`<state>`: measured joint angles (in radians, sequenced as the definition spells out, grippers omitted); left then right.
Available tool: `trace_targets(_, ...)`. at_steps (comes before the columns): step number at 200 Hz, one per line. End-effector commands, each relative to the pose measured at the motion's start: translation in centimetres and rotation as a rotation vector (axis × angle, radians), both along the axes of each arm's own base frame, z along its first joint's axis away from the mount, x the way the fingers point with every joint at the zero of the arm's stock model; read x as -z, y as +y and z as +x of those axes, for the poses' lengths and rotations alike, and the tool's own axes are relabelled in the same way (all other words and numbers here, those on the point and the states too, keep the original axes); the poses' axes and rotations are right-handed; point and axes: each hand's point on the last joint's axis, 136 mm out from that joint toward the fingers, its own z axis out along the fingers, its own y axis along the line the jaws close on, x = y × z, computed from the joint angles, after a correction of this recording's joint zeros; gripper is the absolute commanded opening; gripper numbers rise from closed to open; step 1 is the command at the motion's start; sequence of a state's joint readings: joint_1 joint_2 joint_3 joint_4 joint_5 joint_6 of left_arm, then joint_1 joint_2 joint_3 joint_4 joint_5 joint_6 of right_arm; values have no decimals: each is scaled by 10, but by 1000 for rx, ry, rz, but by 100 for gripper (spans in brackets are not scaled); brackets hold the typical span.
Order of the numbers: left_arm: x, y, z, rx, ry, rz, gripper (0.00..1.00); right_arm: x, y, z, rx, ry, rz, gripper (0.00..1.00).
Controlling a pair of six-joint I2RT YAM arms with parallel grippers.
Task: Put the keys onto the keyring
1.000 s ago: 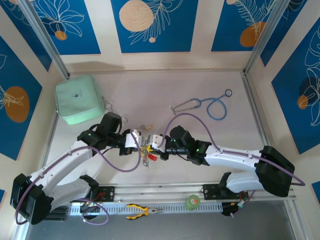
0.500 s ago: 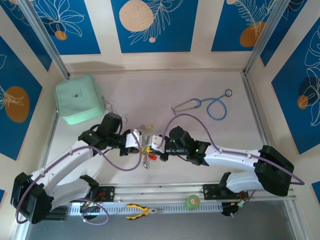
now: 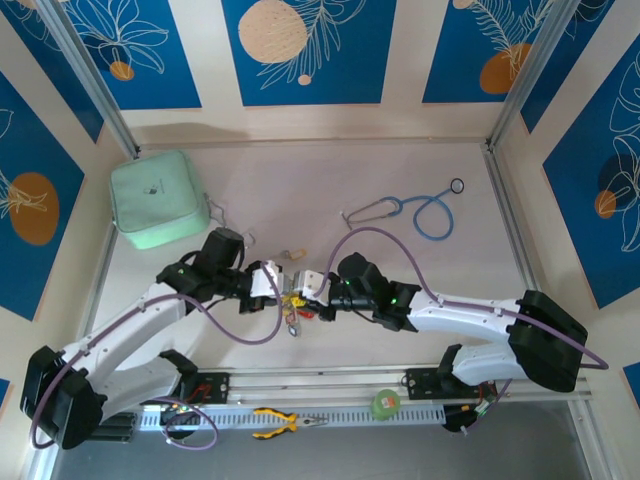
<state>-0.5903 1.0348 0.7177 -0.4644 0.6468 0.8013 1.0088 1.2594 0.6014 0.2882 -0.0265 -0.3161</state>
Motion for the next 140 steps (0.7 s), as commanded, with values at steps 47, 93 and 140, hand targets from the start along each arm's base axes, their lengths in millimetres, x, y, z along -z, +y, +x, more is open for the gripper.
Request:
trace_targets(47, -21, 3, 30, -139, -167, 16, 0, -12, -53, 43, 297, 143, 20, 30)
trace_targets(93, -14, 13, 33, -159, -285, 103, 0, -19, -79, 86, 614, 255, 74, 28)
trace_targets(140, -8, 35, 43, -224, -396, 193, 0, -22, -84, 110, 659, 312, 64, 27)
